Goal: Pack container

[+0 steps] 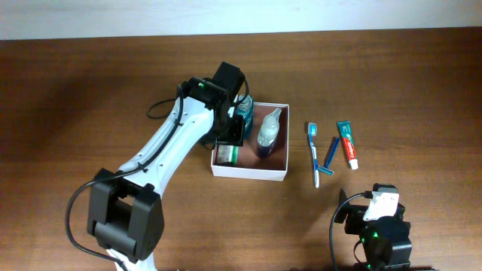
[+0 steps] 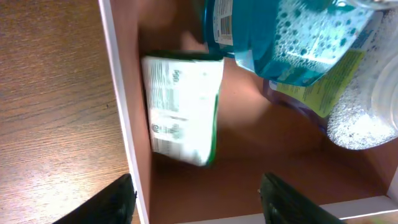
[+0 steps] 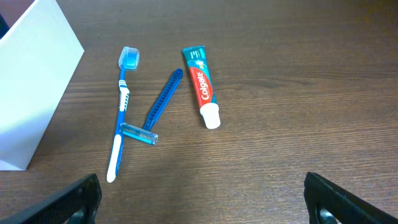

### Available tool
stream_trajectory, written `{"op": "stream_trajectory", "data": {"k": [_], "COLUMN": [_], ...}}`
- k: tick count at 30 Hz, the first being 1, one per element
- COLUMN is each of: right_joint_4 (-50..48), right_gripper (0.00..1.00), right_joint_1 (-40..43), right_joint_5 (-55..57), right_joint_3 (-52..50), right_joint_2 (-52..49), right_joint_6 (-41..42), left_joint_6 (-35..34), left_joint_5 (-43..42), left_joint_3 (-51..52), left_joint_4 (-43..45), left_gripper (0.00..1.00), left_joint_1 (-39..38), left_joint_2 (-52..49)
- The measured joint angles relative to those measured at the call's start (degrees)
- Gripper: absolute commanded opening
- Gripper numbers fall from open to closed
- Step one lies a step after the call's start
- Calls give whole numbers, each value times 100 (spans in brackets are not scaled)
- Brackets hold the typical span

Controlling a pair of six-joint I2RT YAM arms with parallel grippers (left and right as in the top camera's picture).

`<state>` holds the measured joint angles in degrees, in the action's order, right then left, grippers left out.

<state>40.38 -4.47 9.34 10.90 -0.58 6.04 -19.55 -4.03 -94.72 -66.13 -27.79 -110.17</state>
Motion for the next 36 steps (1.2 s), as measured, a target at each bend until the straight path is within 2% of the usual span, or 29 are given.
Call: {"op": "stream_trajectory", "data": {"k": [5, 9, 13, 21, 22, 29, 36], "right_joint_4": [2, 2, 0, 2, 2, 0, 0], "right_gripper": [99, 99, 99, 99, 99, 99, 99], "right_joint_1": [0, 0, 0, 0, 0, 0, 0], "right_joint_5": [0, -2, -2, -2, 0, 0, 0], "right_joint_3": [0, 0, 0, 0, 0, 0, 0], "right_joint_2": [0, 0, 0, 0, 0, 0, 0], "right_joint_6": [2, -4, -2, 0, -2, 0, -2], "left_joint_6": [0, 0, 33, 68, 70, 90, 90], "left_joint_5": [-2, 63, 542, 1626, 1725, 1985, 2017], "left_joint_3": [-4, -243, -660, -984, -992, -1025, -1025], "left_joint_4": [-271, -879, -1624, -2369, -2413, -2496, -2621], "left_gripper": [66, 69, 73, 85, 99, 99, 99], "left_joint_1": [28, 181, 463, 1073, 1189, 1637, 1641], "left_joint_2": [0, 9, 315, 2050, 2347, 3945, 4673]}}
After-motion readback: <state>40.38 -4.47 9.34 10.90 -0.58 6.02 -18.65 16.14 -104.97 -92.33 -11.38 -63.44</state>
